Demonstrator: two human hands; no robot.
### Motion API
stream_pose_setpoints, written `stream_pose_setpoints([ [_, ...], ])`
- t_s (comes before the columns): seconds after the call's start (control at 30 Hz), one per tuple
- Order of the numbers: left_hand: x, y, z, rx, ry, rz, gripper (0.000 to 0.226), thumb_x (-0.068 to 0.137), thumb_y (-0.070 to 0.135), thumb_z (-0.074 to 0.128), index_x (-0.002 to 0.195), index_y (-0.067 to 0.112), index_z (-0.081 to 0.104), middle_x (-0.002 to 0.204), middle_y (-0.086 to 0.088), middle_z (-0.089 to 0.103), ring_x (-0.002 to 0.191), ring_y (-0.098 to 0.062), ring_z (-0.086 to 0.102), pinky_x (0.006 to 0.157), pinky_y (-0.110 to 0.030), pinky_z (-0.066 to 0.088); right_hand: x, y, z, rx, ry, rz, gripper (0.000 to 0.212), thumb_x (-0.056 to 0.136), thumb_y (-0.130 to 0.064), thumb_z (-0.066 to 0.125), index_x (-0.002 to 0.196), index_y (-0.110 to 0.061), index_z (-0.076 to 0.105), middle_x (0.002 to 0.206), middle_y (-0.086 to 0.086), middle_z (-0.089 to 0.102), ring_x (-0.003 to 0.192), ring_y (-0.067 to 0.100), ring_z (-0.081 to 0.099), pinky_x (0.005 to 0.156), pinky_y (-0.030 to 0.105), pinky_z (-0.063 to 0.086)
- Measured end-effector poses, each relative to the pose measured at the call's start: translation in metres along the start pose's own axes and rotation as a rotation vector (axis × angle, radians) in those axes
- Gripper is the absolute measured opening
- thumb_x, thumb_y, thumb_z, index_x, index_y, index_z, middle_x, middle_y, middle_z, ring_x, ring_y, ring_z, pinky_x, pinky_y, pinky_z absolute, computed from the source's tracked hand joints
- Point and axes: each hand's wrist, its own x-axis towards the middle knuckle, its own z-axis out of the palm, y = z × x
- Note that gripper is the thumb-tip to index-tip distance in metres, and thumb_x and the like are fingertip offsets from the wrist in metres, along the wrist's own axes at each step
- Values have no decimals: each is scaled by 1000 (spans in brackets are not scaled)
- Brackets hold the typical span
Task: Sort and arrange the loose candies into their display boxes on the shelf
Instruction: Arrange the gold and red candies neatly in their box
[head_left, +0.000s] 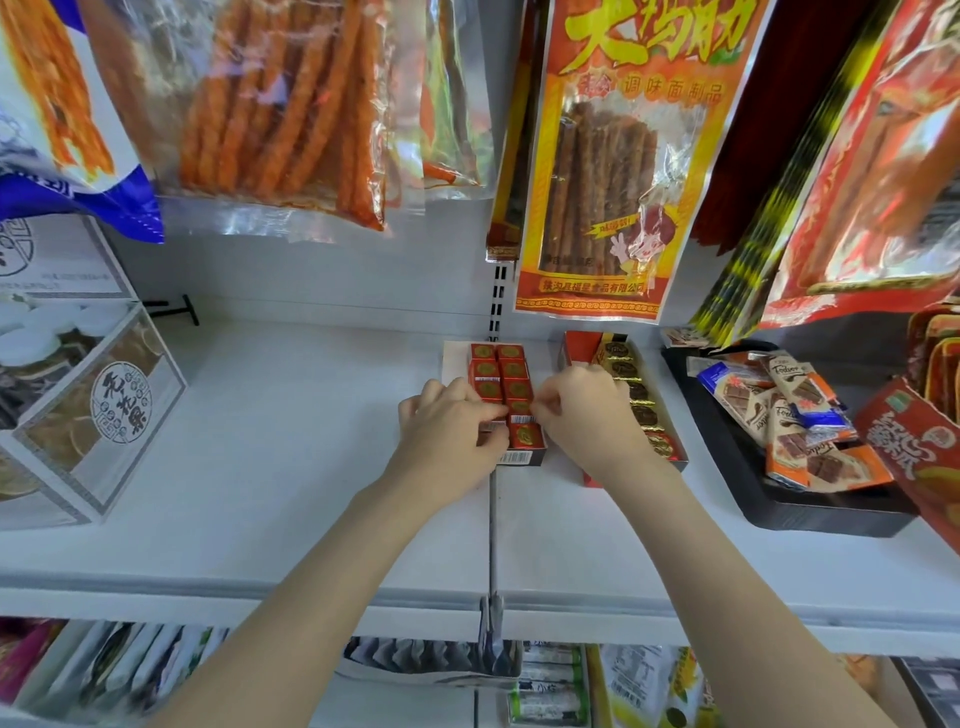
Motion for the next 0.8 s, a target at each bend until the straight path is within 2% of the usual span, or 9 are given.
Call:
stream_pose_setpoints([
  [0.13, 3, 5, 1, -44, -28, -18, 34, 92, 33, 46, 125, 35, 55, 101, 11, 43, 110, -16, 34, 91, -28, 21, 3, 1, 3, 4, -10, 49, 21, 92, -20, 49, 101, -13, 66, 106, 8, 62, 107, 27, 48, 99, 43, 36],
  [0.27, 4, 7, -3, -119, -65, -54, 36, 92, 28, 48, 126, 36, 52, 98, 12, 40, 112, -17, 34, 92, -29, 22, 5, 1, 2, 152, -68, 16, 18, 86, -25, 58, 92, -14, 71, 95, 7, 68, 94, 27, 58, 94, 47, 45],
  [0.37, 4, 7, -5, -118, -69, -58, 38, 91, 26, 48, 126, 39, 51, 99, 12, 39, 114, -19, 34, 94, -31, 23, 3, 1, 1, 172, -62, -24, 24, 81, -31, 65, 98, -15, 70, 92, 5, 69, 91, 26, 60, 91, 46, 47],
  [0.53, 6, 6, -6, -122, -83, -70, 44, 90, 24, 48, 128, 47, 44, 106, 10, 42, 115, -19, 33, 95, -31, 23, 4, 1, 2, 146, 8, -80, 33, 81, -32, 66, 110, -17, 65, 94, 3, 69, 86, 18, 62, 84, 32, 51],
  [0.63, 6, 4, -7, -122, -81, -64, 45, 90, 23, 48, 128, 47, 45, 105, 9, 42, 115, -20, 34, 97, -32, 24, 7, 3, -1, 196, -40, -98, 32, 82, -28, 66, 112, -16, 65, 95, 4, 67, 84, 14, 59, 74, 23, 48],
  [0.7, 5, 2, -6, -91, -59, -53, 45, 89, 23, 50, 128, 43, 46, 113, 9, 46, 118, -19, 33, 99, -33, 23, 9, 5, -4, 259, -64, -99, 30, 80, -27, 68, 107, -15, 66, 94, 2, 66, 83, 13, 58, 68, 20, 45],
  [0.8, 4, -2, -7, -45, -16, -23, 38, 89, 25, 50, 126, 35, 51, 128, 11, 48, 122, -16, 32, 101, -33, 21, 10, 7, -8, 437, -17, 4, 26, 78, -30, 70, 97, -14, 61, 88, -6, 58, 74, 4, 52, 56, 11, 37],
])
